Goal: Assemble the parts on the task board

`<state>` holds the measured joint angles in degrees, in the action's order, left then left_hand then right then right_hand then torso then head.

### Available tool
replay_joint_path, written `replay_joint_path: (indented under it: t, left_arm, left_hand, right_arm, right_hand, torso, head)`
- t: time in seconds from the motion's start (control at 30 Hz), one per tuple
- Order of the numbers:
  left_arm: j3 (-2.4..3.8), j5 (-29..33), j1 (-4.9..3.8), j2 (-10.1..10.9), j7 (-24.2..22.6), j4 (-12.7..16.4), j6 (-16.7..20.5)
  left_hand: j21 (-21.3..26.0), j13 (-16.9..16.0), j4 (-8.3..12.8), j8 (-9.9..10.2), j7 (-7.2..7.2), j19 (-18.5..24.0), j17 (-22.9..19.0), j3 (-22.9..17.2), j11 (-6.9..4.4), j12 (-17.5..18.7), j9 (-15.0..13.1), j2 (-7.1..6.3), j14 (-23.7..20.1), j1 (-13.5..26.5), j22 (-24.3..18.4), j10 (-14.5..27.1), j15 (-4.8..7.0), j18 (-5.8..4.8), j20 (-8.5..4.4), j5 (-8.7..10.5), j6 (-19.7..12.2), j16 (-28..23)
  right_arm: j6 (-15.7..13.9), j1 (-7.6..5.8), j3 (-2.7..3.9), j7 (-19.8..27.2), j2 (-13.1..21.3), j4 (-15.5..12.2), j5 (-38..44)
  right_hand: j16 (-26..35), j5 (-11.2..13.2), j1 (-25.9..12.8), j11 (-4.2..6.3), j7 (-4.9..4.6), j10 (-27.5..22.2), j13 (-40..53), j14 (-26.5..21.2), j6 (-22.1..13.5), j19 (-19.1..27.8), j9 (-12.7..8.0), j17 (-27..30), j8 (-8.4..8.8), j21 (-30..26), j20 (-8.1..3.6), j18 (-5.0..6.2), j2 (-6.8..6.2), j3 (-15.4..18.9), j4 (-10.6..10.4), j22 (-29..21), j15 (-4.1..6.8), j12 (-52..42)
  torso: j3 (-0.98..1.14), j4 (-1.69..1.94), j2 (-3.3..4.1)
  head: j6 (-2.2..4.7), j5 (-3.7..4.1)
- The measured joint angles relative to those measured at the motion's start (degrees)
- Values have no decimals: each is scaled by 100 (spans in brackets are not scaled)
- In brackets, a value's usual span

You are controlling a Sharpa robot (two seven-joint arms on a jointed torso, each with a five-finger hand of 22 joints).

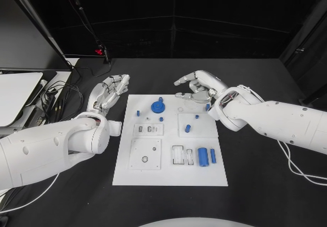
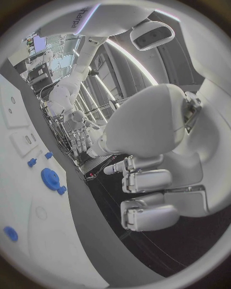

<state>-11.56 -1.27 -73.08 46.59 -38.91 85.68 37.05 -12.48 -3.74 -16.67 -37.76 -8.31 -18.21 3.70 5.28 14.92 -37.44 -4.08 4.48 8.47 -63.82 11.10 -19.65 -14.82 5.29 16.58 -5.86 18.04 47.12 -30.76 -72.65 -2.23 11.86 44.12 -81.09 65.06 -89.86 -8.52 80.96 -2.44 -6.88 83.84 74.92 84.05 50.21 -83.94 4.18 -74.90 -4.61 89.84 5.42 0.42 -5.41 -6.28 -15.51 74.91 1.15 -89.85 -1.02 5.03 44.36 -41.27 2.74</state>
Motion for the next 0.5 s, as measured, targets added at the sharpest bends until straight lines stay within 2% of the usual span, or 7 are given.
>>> replay_joint_path:
  t: [0.13,0.27,0.4,0.5]
  left_arm:
    - [0,0,0,-5,0,-8,-6]
    - [0,0,2,-4,0,-17,-10]
    - [0,0,3,-2,0,-18,-15]
    - [0,0,11,3,0,-25,-16]
  left_hand:
    - [0,0,0,0,0,0,0,0,0,0,0,0,0,0,0,0,0,0,0,0,0,0]
    - [0,0,0,0,0,0,0,0,0,0,0,0,0,0,0,0,0,0,0,1,0,0]
    - [0,0,0,0,0,0,0,0,0,0,0,0,0,0,0,0,0,0,0,1,0,0]
    - [0,0,0,0,0,0,0,0,0,0,0,0,0,0,0,0,0,0,0,1,0,0]
  right_arm:
    - [31,1,-4,219,400,-80,-230]
    - [56,41,-6,364,713,-36,-357]
    - [70,104,-14,429,912,95,-436]
    - [75,166,-13,423,984,210,-463]
  right_hand:
    - [0,-24,0,-4,-8,3,0,0,48,0,0,0,0,0,0,0,0,19,18,0,0,0]
    - [0,-7,0,-22,-33,22,0,0,74,0,5,0,-21,0,0,0,0,56,13,0,-1,0]
    - [0,53,0,-108,-84,19,0,7,126,-2,5,0,-21,0,2,0,0,91,25,0,-59,0]
    - [0,127,39,-158,-125,31,0,-10,121,1,2,0,-21,0,65,0,-39,130,20,0,-120,0]
  torso:
    - [2,-10,-3]
    - [5,-13,-7]
    - [7,-7,-7]
    - [9,-7,-7]
  head:
    - [32,168]
    - [57,310]
    - [70,405]
    - [71,442]
